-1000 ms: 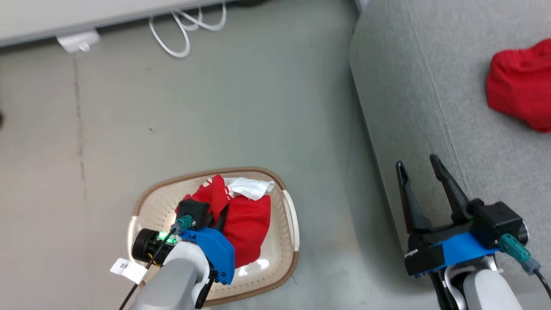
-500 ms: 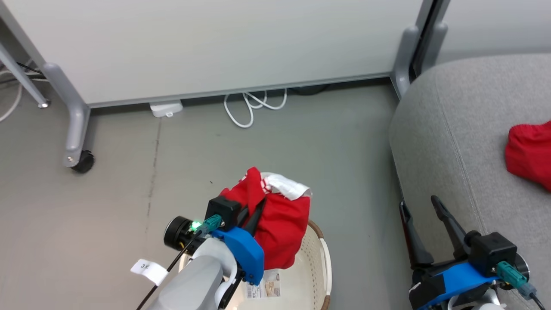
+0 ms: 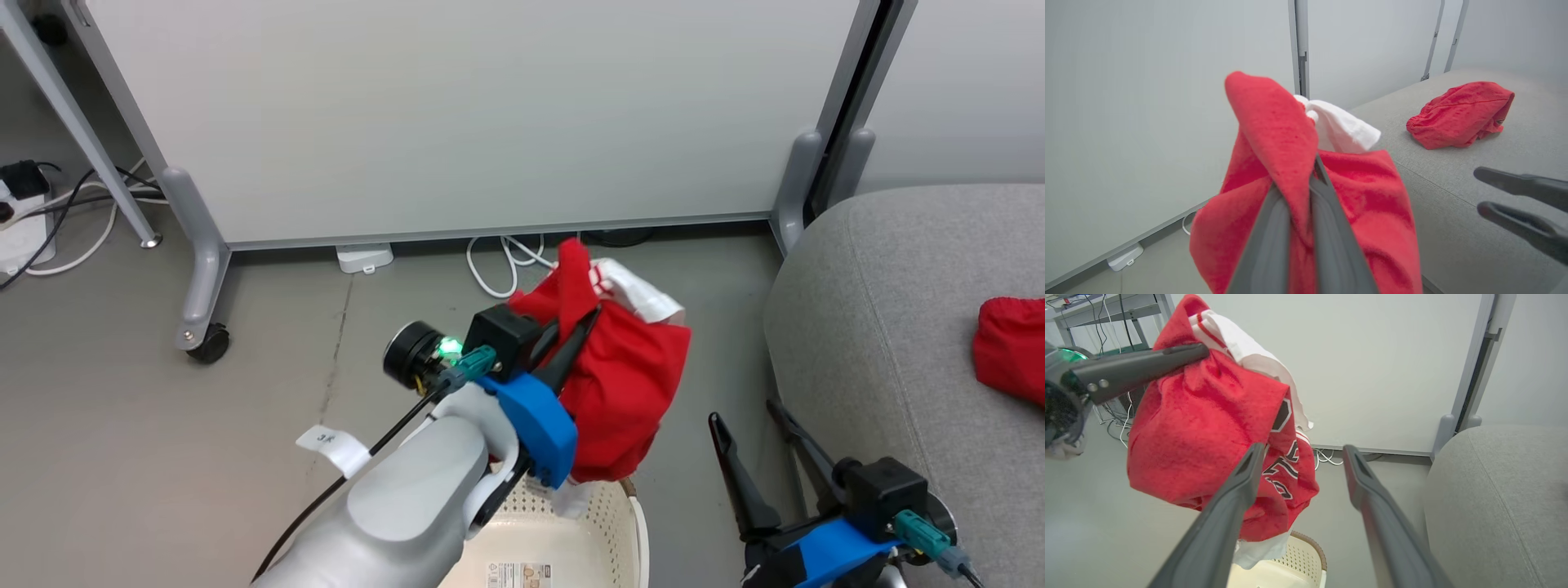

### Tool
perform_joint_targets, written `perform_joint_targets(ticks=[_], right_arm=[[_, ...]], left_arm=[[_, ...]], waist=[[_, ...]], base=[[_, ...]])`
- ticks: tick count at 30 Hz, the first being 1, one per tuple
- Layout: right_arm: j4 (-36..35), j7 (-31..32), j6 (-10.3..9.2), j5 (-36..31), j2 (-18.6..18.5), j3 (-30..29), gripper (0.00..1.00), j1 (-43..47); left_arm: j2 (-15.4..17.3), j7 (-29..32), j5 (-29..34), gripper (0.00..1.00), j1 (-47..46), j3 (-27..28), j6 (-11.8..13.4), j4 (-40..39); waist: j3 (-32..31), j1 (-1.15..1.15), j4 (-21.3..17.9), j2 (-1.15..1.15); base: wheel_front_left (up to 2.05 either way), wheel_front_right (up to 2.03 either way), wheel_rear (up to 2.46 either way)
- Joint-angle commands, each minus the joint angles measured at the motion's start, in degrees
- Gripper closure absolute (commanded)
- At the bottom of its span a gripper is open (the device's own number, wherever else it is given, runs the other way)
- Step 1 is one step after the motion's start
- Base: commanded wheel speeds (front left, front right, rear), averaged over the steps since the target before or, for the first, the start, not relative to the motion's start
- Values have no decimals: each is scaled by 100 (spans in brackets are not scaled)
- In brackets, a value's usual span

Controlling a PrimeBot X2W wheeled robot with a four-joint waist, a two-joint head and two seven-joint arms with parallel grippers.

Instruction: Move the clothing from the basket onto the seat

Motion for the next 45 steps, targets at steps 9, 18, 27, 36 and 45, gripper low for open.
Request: perform_joint_targets(ticks=[9,18,27,36,45], right_arm=[[-50,88,3,31,-5,236,0,83],[-56,116,3,95,-5,405,0,-10],[-73,157,3,207,-5,541,0,-109],[96,541,3,329,-5,870,0,-640],[854,1058,3,24,-5,956,0,-1537]], left_arm=[[-4,103,-594,100,-664,-582,337,-533],[-3,110,-1023,100,-913,-983,449,-484],[-5,15,-1315,100,-1029,-1278,516,-392],[-4,-68,-1502,100,-1132,-1475,545,-367],[-6,-120,-1643,100,-1246,-1632,553,-418]], waist=[[-130,1,-35,-1],[-140,1,-160,-1],[-121,1,-197,-1],[24,1,-188,-1],[121,1,-125,-1]], base=[[0,0,0],[0,0,0],[0,0,0],[0,0,0],[0,0,0]])
